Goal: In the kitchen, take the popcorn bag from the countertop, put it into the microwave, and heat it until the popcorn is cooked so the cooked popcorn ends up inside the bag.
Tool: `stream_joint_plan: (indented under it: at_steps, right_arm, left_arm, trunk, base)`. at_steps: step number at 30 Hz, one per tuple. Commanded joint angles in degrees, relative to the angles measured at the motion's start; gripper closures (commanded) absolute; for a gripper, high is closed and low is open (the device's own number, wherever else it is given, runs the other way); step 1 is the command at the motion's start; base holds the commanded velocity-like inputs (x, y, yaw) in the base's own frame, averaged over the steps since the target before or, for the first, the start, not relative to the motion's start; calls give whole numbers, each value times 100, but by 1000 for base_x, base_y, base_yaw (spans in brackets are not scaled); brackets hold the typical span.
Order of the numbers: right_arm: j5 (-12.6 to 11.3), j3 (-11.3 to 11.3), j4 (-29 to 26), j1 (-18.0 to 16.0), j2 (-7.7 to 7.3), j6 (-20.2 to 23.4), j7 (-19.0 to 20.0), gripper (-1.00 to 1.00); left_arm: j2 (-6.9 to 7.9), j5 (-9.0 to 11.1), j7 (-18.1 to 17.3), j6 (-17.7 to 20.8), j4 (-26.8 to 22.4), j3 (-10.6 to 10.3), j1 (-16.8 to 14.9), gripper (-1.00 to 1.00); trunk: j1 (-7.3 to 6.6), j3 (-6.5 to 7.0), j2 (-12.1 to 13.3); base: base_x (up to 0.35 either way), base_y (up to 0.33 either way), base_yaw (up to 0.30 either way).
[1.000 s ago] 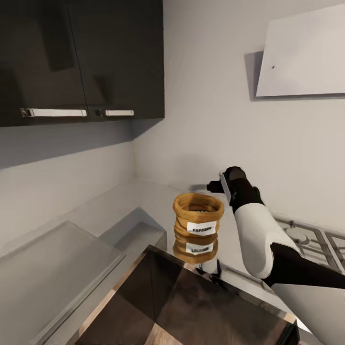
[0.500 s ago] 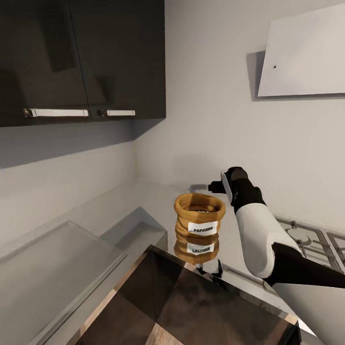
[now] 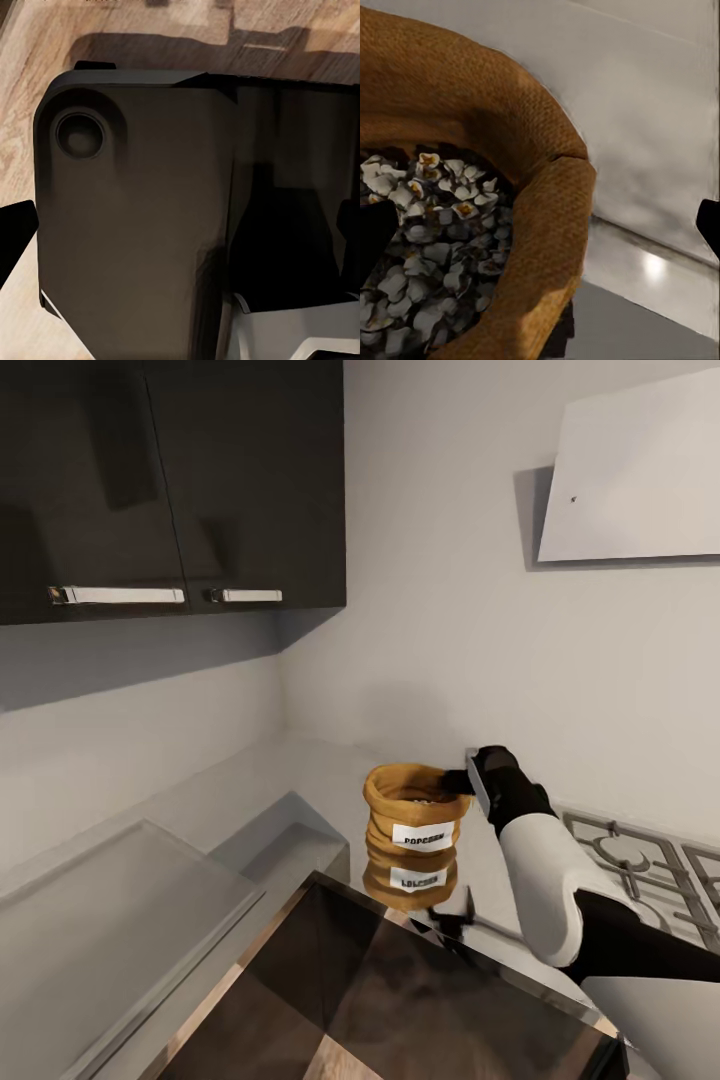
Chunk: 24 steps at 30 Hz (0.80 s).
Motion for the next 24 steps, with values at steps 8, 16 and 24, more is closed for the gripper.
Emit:
stream_joint_plan:
  at_steps: [8,16,24]
  right_arm:
    - [-38,-74,89,38,-81,-217,-3,-100]
    - [-40,-76,766,54,-96,-799,5,-100]
    - [-44,-76,804,54,-107,-835,50,-100]
  left_arm:
    - [-1,38,-1,-18,4,3,-4,-100]
    - [-1,40,-1,-18,4,3,-4,-100]
    - [-1,38,-1,-18,4,3,-3,-100]
  trunk:
    - [0,-7,-5]
    - [0,-7,-5]
    - [0,-7,-5]
  base:
    - [0,0,0]
    - [0,0,0]
    - [0,0,0]
